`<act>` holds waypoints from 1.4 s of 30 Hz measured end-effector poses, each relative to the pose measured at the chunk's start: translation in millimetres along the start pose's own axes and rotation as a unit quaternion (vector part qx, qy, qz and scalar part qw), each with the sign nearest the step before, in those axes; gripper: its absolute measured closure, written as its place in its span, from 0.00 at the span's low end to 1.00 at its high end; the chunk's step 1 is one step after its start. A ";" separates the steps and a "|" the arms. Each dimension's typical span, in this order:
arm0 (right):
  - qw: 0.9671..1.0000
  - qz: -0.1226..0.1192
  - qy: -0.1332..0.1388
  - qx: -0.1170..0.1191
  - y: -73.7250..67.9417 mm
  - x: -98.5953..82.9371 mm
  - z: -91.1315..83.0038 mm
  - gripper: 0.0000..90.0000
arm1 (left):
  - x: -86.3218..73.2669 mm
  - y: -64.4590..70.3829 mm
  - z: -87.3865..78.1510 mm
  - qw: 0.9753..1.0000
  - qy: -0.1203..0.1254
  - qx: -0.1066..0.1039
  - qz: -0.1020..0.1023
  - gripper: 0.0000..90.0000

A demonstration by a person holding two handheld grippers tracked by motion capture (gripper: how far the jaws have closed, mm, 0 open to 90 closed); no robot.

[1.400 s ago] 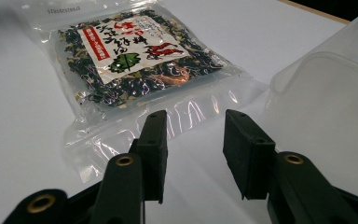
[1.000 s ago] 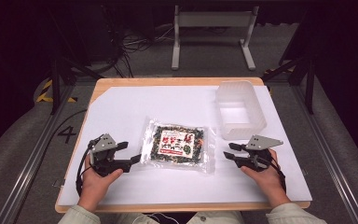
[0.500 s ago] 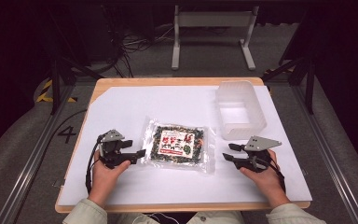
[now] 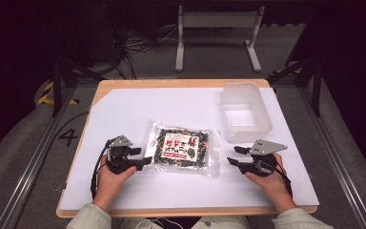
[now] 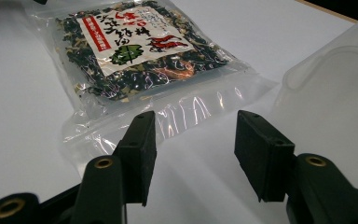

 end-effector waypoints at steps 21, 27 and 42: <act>1.000 -0.009 0.001 -0.001 -1.8 0.3 -0.4 0.52 | -5.7 6.0 13.5 0.999 -0.030 -0.032 -0.012 0.34; 1.000 -0.010 -0.001 -0.001 -2.3 0.2 0.8 0.51 | -7.8 10.3 13.6 0.999 -0.031 -0.007 0.003 0.51; 1.000 -0.014 0.001 0.001 -4.1 1.1 0.7 0.51 | -10.2 10.9 11.4 0.996 -0.035 -0.051 -0.069 0.86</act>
Point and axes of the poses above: each handheld gripper's, and its own axes: z roughly forward along the jaws, x roughly out of its top, y roughly to its right, the point moved 5 cm from there along z, roughly forward along the jaws, and after that the axes turned 6 degrees about -x, right-handed, at the moved point
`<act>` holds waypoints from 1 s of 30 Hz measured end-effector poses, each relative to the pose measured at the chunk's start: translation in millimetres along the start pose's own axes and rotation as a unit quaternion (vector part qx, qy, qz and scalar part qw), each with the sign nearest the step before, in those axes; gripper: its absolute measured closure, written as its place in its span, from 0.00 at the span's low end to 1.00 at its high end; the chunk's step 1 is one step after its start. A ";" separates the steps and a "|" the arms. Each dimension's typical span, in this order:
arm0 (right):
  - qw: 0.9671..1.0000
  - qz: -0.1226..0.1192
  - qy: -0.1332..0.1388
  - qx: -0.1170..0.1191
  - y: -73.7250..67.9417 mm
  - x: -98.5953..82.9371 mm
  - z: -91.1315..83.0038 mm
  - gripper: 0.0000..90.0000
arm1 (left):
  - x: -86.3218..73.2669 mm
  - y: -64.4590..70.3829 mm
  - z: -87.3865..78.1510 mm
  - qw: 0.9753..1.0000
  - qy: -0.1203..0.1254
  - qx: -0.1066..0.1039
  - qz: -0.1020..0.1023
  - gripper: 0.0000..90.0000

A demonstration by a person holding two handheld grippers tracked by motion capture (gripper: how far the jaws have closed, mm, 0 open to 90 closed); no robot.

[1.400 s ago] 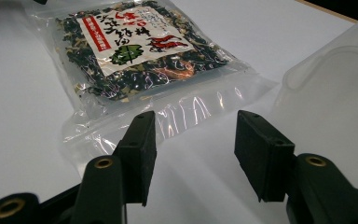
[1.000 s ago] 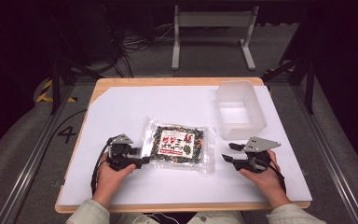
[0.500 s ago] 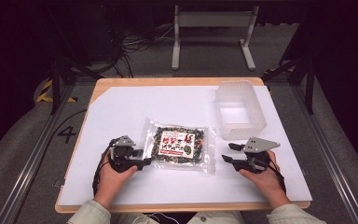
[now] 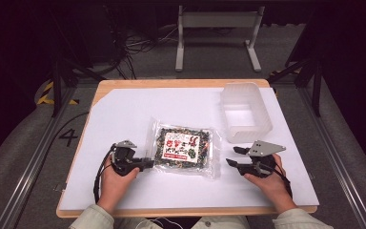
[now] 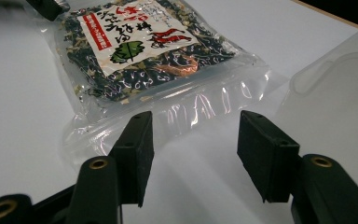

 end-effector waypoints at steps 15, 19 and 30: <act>1.000 0.000 0.000 0.000 -0.1 -0.1 -0.7 0.51 | 2.0 2.3 -8.4 0.999 0.041 -0.008 -0.030 0.99; 1.000 0.003 -0.001 0.000 0.4 0.1 0.0 0.51 | 8.5 7.1 -16.9 0.998 0.059 -0.006 -0.012 1.00; 1.000 0.019 -0.002 0.022 -2.9 3.2 -1.7 0.59 | 37.0 36.2 -56.7 0.992 0.110 -0.029 0.046 1.00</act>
Point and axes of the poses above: each handheld gripper's, and its own axes: z roughly forward along the jaws, x roughly out of its top, y roughly to its right, the point moved 5 cm from there along z, roughly forward along the jaws, and after that the axes turned 6 degrees about -x, right-handed, at the moved point
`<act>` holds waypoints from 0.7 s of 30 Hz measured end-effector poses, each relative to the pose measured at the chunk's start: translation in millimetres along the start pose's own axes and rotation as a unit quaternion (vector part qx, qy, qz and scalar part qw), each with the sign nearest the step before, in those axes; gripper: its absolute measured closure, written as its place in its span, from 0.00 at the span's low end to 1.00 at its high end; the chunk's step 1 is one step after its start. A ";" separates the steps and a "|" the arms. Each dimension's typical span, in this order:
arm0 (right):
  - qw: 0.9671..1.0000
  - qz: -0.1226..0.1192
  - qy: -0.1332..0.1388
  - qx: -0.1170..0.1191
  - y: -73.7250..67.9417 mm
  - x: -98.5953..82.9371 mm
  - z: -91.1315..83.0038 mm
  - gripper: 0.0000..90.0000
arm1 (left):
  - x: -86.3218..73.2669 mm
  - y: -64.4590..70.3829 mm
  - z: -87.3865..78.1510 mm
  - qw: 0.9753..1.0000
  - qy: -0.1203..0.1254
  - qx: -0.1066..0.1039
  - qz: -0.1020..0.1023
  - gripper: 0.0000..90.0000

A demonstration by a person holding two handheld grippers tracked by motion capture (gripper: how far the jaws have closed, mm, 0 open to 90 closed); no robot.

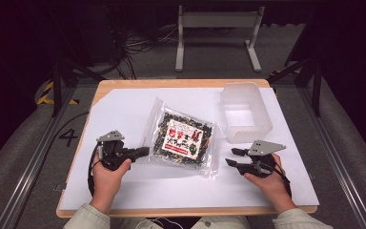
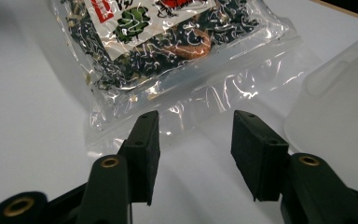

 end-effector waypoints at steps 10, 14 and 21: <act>1.000 0.009 0.010 0.005 1.3 3.5 -4.2 0.60 | 28.3 23.1 -24.4 0.998 0.025 0.005 0.061 1.00; 1.000 0.010 0.011 0.004 1.3 4.0 -4.8 0.60 | 35.6 29.4 -32.5 0.996 0.028 0.013 0.082 1.00; 1.000 0.005 0.019 0.002 0.3 10.2 -7.3 0.60 | 46.6 42.3 -44.0 0.992 0.012 0.031 0.125 1.00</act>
Point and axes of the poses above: each handheld gripper's, and its own axes: z roughly forward along the jaws, x roughly out of its top, y roughly to its right, the point moved 5 cm from there along z, roughly forward along the jaws, and after that the axes turned 6 degrees about -x, right-handed, at the moved point
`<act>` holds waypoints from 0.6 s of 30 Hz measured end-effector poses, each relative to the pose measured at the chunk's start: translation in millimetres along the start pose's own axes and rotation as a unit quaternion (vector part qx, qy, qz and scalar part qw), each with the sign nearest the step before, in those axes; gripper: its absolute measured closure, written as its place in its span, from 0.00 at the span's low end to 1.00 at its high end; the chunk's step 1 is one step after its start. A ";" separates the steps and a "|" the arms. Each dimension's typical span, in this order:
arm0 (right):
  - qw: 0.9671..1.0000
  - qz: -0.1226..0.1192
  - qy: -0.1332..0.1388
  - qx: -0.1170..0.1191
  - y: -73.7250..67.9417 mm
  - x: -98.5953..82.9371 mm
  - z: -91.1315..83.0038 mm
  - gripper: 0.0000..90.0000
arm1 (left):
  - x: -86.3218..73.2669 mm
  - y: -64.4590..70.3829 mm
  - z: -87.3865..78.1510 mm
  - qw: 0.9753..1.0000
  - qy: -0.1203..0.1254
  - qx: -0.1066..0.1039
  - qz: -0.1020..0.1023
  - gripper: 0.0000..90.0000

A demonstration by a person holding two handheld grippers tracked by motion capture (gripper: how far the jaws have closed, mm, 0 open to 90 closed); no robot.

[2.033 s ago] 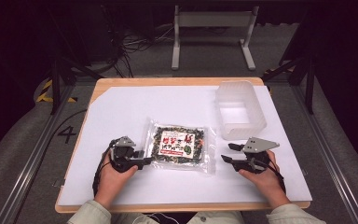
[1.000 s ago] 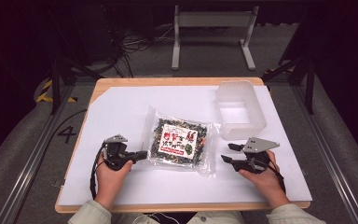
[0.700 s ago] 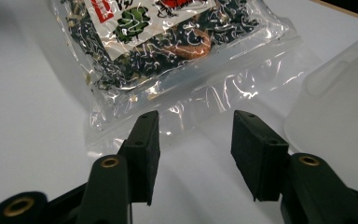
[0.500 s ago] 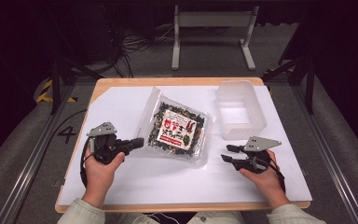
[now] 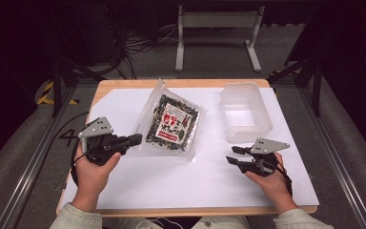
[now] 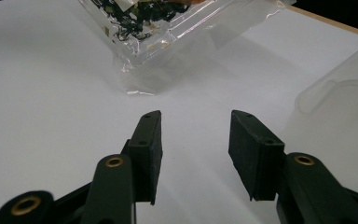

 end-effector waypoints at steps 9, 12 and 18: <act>1.000 -0.008 0.011 0.001 -4.2 10.6 -2.3 0.60 | 17.9 8.1 -14.6 1.000 0.002 0.012 0.020 1.00; 1.000 -0.012 0.018 0.002 -5.9 15.8 -4.5 0.59 | 22.0 10.3 -19.5 1.000 0.003 0.015 0.025 1.00; 0.999 -0.023 0.038 0.006 -9.7 35.2 -9.5 0.57 | 28.3 14.0 -27.6 0.999 0.007 0.018 0.037 1.00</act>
Point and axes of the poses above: each handheld gripper's, and its own axes: z roughly forward along the jaws, x roughly out of its top, y roughly to its right, the point moved 5 cm from there along z, roughly forward along the jaws, and after that the axes turned 6 degrees about -x, right-handed, at the moved point
